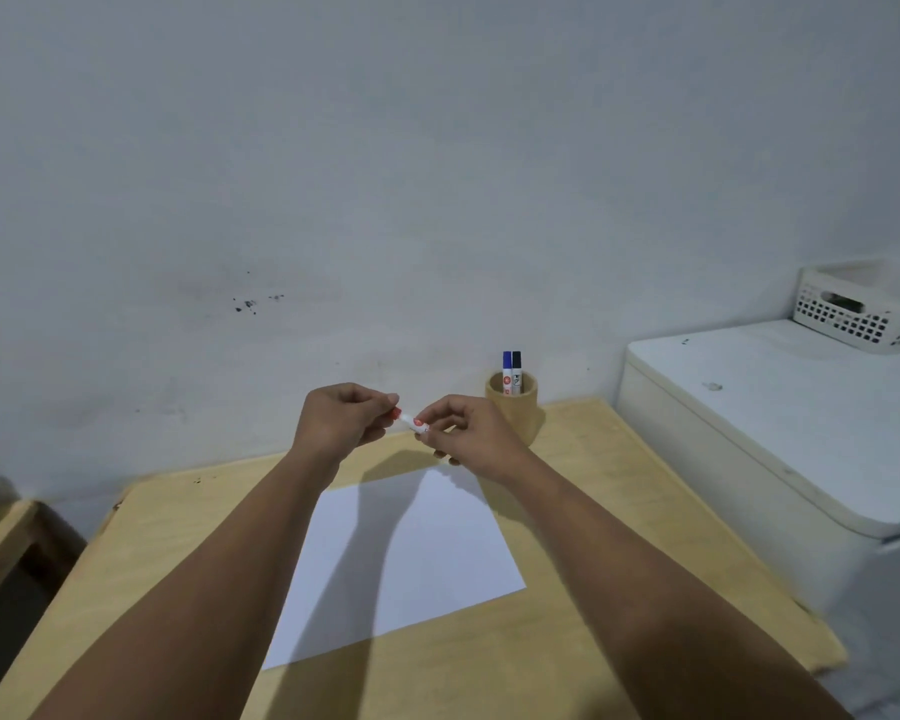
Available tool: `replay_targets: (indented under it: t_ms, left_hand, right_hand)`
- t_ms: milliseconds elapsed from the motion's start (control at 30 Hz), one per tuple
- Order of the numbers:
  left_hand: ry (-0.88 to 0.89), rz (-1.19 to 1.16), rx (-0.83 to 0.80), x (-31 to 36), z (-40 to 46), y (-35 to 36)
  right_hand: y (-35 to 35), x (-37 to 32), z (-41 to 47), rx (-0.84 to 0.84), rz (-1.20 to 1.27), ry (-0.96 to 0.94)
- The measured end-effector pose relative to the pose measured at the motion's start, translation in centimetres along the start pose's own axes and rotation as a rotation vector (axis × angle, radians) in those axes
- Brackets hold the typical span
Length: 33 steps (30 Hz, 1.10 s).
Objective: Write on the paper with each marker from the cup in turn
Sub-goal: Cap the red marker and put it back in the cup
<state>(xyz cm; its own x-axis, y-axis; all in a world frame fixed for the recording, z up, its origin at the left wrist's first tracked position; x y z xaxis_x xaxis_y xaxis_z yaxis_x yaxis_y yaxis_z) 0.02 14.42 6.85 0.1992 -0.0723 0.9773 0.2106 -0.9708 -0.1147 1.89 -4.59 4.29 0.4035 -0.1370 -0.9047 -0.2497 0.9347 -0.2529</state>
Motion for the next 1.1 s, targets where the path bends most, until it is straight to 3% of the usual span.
replay_targets:
  t_ms: [167,433,567,633,767,1000,1100]
  left_hand:
    - [0.011,-0.055,0.005,0.9,1.5,3.9]
    - [0.042,0.010,-0.067,3.0,5.1,10.2]
    - [0.014,-0.026,-0.148,0.9,7.0,12.7]
    - [-0.006,0.137,-0.120,-1.1,8.2,13.6]
    - [0.018,0.552,-0.165,-4.1,9.1,16.7]
    - [0.094,0.561,-0.139,-4.5,9.2,18.2]
    - [0.101,0.545,-0.137,-4.5,9.2,18.1]
  right_hand:
    - [-3.2,1.0,0.8,0.144,0.017,-0.050]
    - [-9.0,2.5,3.4,0.223,-0.122,-0.034]
    - [-13.5,0.7,6.0,0.391,-0.171,-0.071]
    - [-15.5,0.3,6.8,0.459,-0.137,-0.064]
    - [-15.6,1.8,7.7,0.405,-0.173,0.011]
    - [-13.3,4.8,6.7,0.276,-0.480,0.044]
    - [-14.0,4.6,6.5,0.346,-0.510,0.042]
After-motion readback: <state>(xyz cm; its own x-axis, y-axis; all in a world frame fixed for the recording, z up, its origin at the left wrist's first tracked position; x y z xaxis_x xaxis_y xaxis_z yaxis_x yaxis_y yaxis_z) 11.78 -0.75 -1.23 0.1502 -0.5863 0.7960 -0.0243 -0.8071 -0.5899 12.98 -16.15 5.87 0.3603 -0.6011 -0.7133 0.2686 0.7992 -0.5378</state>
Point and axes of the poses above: each hand's wrist, its own z-axis towards the middle knuckle, its own y-axis out of the palm, x = y × z, the point moved 8 cm from there along z, towards the middle knuckle, and after that the axes turned 11 degrees about -y, right-handed, at the moved point
